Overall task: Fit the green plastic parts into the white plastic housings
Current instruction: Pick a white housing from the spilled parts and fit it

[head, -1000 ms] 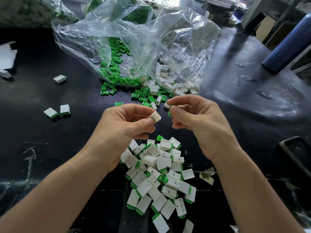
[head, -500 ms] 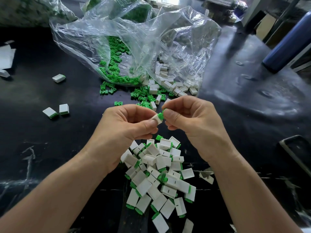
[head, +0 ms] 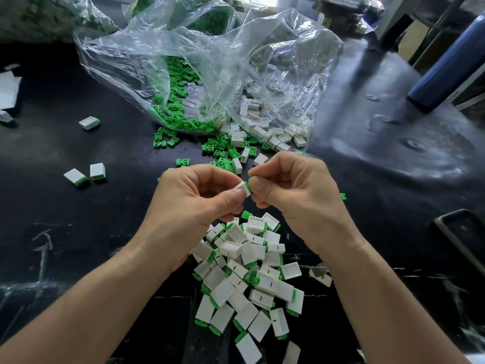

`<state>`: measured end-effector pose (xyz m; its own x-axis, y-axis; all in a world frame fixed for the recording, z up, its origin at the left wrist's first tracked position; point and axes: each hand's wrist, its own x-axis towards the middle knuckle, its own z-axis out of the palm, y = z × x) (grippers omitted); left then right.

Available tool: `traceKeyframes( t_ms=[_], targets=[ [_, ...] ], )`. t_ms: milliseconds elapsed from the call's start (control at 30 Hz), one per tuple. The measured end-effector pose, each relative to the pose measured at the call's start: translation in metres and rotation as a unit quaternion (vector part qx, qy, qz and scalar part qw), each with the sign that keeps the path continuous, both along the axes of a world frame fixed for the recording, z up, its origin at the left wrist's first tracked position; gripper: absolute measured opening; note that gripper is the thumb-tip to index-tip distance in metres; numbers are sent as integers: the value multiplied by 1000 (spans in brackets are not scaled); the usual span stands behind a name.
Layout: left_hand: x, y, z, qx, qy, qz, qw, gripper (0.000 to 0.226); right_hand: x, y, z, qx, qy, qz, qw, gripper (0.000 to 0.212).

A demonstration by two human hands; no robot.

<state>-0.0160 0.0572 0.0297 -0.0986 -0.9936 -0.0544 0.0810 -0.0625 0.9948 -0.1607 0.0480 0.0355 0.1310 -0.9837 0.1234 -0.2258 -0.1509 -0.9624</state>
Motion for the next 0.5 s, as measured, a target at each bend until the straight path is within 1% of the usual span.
traceKeyframes(
  t_ms=[67,133,200,267,367,500],
  targets=[
    [-1,0,-1,13,54,2,998,7,1,1,0,-13,-19,-1,1000,24],
    [-2,1,-2,10,80,5,997,6,3,2,0,-28,-33,-8,999,21],
    [-2,2,-3,-7,72,9,997,6,4,2,-1,-37,-32,-18,999,22],
    [-2,2,-3,-27,44,17,999,5,5,2,0,-36,-23,-21,999,26],
    [-1,1,-1,-40,17,19,999,14,4,2,0,-26,-28,-21,999,26],
    [-1,1,2,-47,17,-2,999,22,8,4,-1,-25,-29,-10,999,22]
  ],
)
